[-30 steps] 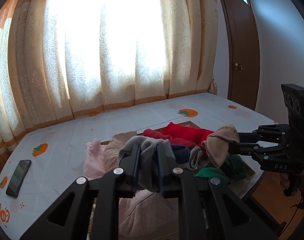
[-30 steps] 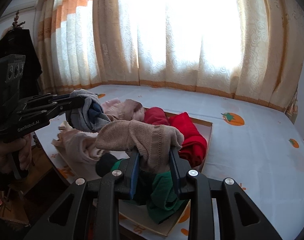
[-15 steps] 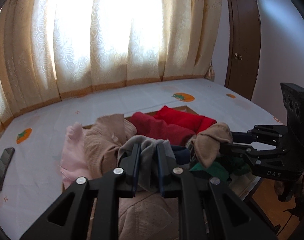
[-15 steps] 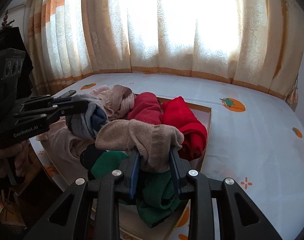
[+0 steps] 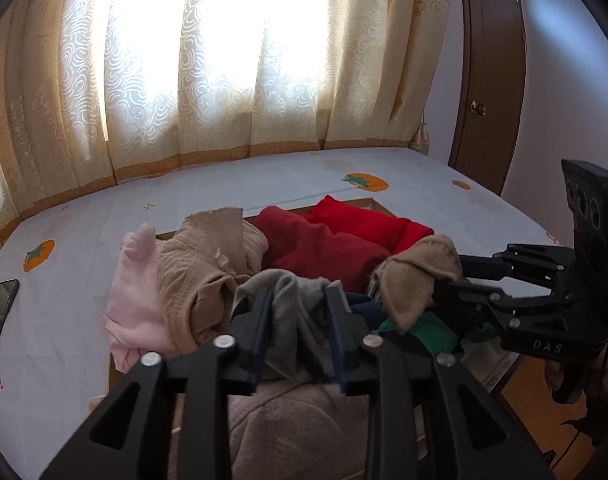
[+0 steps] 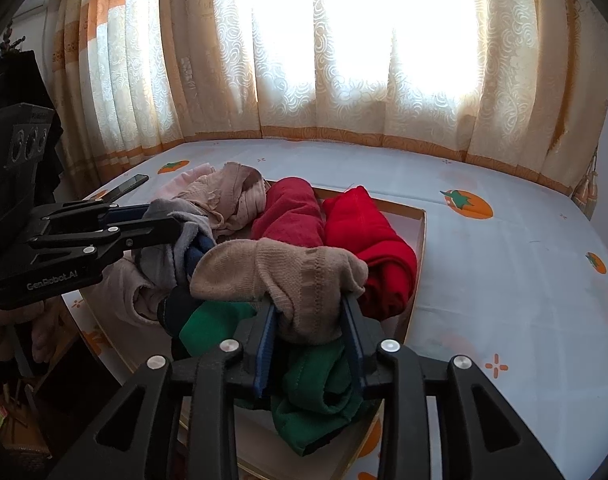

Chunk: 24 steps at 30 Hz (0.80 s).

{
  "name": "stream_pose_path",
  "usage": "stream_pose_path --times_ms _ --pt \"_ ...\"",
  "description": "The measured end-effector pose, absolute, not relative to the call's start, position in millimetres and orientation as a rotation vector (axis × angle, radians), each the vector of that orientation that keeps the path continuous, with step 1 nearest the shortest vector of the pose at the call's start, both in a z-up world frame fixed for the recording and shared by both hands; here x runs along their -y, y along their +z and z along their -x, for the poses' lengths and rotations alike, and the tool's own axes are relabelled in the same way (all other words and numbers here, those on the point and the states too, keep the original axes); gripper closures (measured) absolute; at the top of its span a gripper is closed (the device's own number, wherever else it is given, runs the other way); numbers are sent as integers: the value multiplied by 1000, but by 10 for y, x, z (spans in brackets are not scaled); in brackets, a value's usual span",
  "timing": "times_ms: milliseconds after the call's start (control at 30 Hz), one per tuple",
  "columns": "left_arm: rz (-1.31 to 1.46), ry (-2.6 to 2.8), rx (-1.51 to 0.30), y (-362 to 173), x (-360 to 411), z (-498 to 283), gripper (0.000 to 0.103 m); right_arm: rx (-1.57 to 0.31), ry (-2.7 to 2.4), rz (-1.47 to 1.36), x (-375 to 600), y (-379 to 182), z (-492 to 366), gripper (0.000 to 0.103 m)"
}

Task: Take underwear out of drawer
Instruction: 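Carry both socks over the tray and open both tools to release them, then withdraw both tools from the tray and lower them into the drawer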

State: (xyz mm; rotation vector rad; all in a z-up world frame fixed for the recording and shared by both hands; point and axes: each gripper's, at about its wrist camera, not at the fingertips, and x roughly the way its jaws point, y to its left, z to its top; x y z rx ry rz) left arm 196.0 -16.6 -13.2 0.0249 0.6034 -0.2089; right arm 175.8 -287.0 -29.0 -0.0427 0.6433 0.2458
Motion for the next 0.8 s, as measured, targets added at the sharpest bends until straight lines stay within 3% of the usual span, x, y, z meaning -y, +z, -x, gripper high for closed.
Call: stream_pose_path --times_ms 67,100,533,800 --pt "-21 -212 -601 -125 167 -1946 66 -653 241 45 2859 -302 -1758 47" --pt "-20 -211 -599 -122 171 -1938 63 -652 235 48 2859 -305 -1755 44" --pt "2 -193 -560 -26 139 -1785 36 -593 230 36 2854 -177 -1576 36" --pt "17 -198 -539 9 95 -1621 33 -573 246 35 2785 -143 -1397 34"
